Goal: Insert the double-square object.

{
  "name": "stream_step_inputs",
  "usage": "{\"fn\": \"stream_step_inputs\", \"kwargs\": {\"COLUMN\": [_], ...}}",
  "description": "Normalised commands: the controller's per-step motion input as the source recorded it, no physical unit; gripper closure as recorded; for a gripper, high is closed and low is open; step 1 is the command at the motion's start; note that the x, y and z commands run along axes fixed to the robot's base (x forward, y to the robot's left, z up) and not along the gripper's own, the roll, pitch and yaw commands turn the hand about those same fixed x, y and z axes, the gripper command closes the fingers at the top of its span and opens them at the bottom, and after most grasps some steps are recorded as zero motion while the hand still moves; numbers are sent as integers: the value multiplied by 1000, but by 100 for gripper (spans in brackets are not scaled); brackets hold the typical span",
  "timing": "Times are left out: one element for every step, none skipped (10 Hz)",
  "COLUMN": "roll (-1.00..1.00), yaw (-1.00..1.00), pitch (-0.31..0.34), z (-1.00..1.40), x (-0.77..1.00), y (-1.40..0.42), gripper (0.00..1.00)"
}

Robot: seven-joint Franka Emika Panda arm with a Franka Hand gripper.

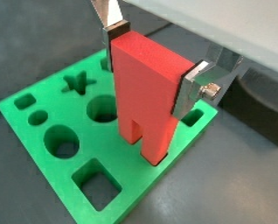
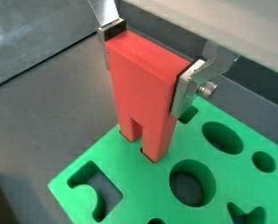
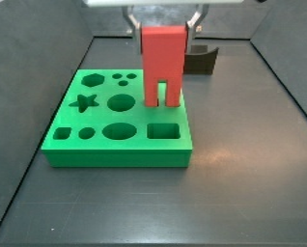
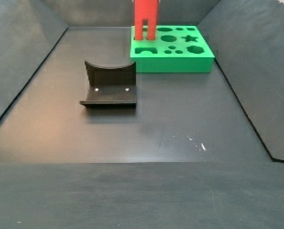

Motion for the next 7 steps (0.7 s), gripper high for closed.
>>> {"fn": "stream_step_inputs", "kwargs": {"roll": [-213, -83, 0, 0, 0, 0, -19], "yaw": [0, -6, -60, -80, -86, -40, 0], "pitch": [-109, -60, 0, 0, 0, -1, -40], "z": [-369, -449, -440, -403, -349, -226, 0], "x": [0, 83, 146, 189, 177, 0, 0], "y": [9, 0, 0, -11, -3, 0, 0], "gripper": [100, 100, 100, 100, 100, 100, 100]}}
